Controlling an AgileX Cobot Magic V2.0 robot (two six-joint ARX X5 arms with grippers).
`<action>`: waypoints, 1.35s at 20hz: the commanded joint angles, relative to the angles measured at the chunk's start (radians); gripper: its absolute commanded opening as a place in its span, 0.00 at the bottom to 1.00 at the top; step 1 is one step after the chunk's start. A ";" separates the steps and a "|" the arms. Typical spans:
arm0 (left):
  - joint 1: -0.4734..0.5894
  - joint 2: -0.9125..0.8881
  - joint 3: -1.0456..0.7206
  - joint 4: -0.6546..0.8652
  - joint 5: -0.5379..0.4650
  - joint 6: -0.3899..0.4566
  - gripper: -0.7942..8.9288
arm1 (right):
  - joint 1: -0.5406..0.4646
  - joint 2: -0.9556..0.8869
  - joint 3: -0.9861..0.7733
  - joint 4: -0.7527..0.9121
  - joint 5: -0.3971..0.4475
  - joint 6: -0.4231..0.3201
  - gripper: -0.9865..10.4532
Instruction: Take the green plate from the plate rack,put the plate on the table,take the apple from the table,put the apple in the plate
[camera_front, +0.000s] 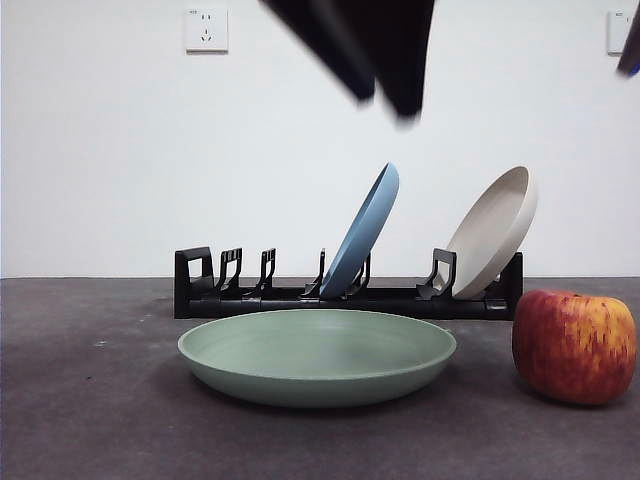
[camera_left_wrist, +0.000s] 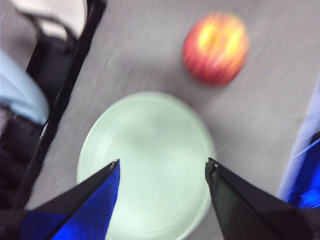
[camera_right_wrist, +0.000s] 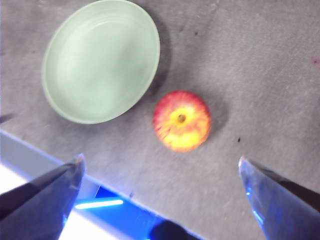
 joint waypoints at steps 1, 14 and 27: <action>0.000 -0.058 0.058 -0.053 0.080 -0.050 0.37 | 0.022 0.082 0.002 0.048 0.006 0.019 0.66; 0.074 -0.232 0.142 -0.468 0.305 -0.063 0.37 | 0.230 0.500 0.002 0.198 0.237 0.021 0.66; 0.074 -0.232 0.142 -0.457 0.328 -0.063 0.37 | 0.235 0.591 0.002 0.233 0.147 0.046 0.17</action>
